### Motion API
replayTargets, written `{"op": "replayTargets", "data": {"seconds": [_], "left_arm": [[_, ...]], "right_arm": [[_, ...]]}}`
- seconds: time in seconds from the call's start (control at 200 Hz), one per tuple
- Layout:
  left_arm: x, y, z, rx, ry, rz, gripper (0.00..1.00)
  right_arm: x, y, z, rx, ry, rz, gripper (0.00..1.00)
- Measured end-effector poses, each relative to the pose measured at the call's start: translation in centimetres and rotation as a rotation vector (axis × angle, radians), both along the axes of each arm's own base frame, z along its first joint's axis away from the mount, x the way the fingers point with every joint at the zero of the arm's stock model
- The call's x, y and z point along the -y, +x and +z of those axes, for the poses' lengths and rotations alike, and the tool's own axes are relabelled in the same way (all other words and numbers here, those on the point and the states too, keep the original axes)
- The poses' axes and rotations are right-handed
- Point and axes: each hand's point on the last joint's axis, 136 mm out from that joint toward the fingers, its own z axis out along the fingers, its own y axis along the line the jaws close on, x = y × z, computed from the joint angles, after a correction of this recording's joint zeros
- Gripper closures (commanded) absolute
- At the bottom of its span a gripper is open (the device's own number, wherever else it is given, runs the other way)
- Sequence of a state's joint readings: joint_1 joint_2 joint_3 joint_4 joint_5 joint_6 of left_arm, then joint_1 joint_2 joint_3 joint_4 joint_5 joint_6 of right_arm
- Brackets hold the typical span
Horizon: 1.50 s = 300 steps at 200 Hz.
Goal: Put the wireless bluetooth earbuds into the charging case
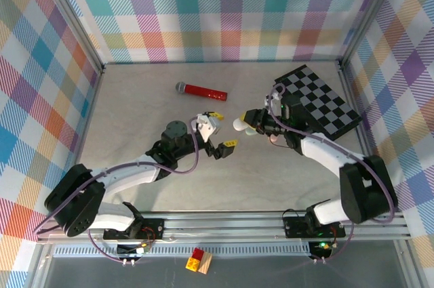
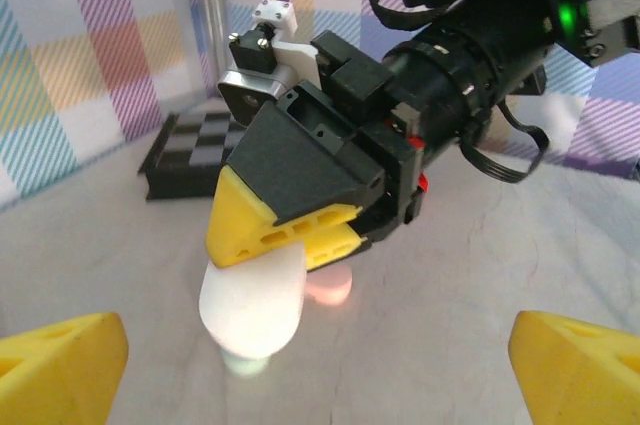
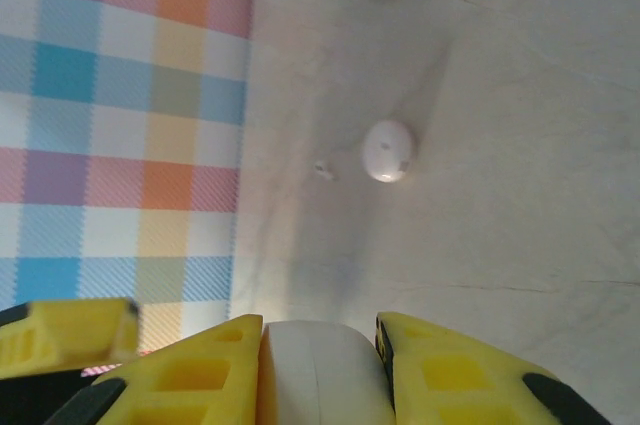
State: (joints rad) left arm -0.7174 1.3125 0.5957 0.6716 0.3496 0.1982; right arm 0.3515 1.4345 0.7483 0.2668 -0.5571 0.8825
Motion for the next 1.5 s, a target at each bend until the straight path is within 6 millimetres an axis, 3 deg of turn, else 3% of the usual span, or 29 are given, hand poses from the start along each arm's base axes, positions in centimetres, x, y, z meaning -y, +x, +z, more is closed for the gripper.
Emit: {"op": "replayTargets", "data": {"seconds": [0.17,0.39,0.595,0.66,0.785,0.88,1.06,1.165,1.24,1.38,1.5], "left_arm": [[-3.2,1.2,-1.4,-0.054,0.032,0.08,0.0],[-6.7,3.9,-2.6,-0.113,0.042,0.2,0.0],[-10.3,6.8,-4.5,-0.192,0.104,0.348,0.0],[-11.0,7.8,-4.7,-0.216,0.127,0.388,0.0],[-11.4,9.3,-5.2,-0.257,0.173,0.433,0.0],[-11.6,10.2,-6.1,-0.302,0.223,0.461,0.0],[-12.1,11.8,-7.1,-0.393,0.31,0.516,0.02],[-12.4,12.8,-7.3,-0.443,0.331,0.569,0.02],[-12.7,13.4,-7.8,-0.481,0.35,0.604,0.02],[-13.4,14.2,-9.8,-0.593,0.419,0.67,0.05],[-13.7,14.5,-11.8,-0.674,0.493,0.697,0.07]], "right_arm": [[-0.6,2.3,-4.7,-0.062,-0.085,0.007,0.9],[-2.3,6.6,-7.3,-0.045,-0.16,0.004,0.9],[-3.6,9.7,-11.0,-0.083,-0.205,0.001,0.89],[-3.7,10.4,-11.7,-0.095,-0.22,0.001,0.85],[-3.9,11.5,-12.3,-0.095,-0.255,0.003,0.65],[-3.7,12.3,-11.9,-0.074,-0.298,0.001,0.5],[-2.8,13.6,-10.3,-0.007,-0.393,0.006,0.34],[-1.9,13.4,-8.4,0.039,-0.45,0.008,0.29],[-1.5,13.1,-5.8,0.095,-0.469,0.008,0.26],[-0.4,10.8,-0.5,0.214,-0.458,0.003,0.26],[0.4,8.0,1.9,0.275,-0.437,0.01,0.26]]}}
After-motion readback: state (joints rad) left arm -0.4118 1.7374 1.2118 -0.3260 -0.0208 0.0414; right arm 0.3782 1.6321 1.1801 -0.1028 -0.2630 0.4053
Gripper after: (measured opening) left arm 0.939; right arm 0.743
